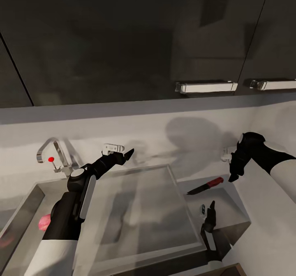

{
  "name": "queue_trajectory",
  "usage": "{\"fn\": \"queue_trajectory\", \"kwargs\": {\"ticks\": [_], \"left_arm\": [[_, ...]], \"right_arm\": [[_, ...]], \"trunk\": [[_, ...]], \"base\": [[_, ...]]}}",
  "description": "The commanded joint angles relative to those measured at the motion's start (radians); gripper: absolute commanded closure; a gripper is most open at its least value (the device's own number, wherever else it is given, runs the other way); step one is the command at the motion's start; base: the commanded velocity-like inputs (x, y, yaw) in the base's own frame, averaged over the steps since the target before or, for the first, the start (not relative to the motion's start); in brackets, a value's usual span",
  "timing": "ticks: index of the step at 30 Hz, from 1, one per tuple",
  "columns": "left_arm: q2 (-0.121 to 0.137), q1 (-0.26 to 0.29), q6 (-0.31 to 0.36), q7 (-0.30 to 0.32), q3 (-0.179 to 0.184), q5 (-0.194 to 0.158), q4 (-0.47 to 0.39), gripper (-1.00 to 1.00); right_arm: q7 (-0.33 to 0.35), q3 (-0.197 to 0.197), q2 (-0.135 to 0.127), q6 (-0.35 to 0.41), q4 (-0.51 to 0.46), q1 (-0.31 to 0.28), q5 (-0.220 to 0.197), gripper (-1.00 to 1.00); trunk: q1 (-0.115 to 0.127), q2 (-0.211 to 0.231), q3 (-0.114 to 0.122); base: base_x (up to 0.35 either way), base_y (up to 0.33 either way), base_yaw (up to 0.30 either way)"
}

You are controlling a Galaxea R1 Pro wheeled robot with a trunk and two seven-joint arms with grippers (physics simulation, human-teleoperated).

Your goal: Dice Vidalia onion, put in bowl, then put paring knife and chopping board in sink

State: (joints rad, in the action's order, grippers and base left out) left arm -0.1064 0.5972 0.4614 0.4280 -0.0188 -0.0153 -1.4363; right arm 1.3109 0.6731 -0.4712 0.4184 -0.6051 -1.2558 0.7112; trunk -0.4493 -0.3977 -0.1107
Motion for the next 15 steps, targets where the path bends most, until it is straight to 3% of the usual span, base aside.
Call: {"fn": "queue_trajectory", "kwargs": {"ticks": [1, 15], "left_arm": [[-0.001, 0.001, 0.008, 0.005, -0.002, -0.002, -0.001, -1.00], [-0.001, 0.001, 0.008, 0.005, -0.002, -0.002, -0.001, -1.00]], "right_arm": [[0.003, 0.005, -0.001, 0.010, -0.002, -0.001, -0.001, -1.00], [0.005, 0.005, -0.001, 0.011, -0.002, -0.001, -0.001, -1.00]], "trunk": [[-0.001, -0.002, -0.002], [-0.001, -0.002, -0.002]], "base": [[0.000, 0.000, 0.000], [0.000, 0.000, 0.000]]}}
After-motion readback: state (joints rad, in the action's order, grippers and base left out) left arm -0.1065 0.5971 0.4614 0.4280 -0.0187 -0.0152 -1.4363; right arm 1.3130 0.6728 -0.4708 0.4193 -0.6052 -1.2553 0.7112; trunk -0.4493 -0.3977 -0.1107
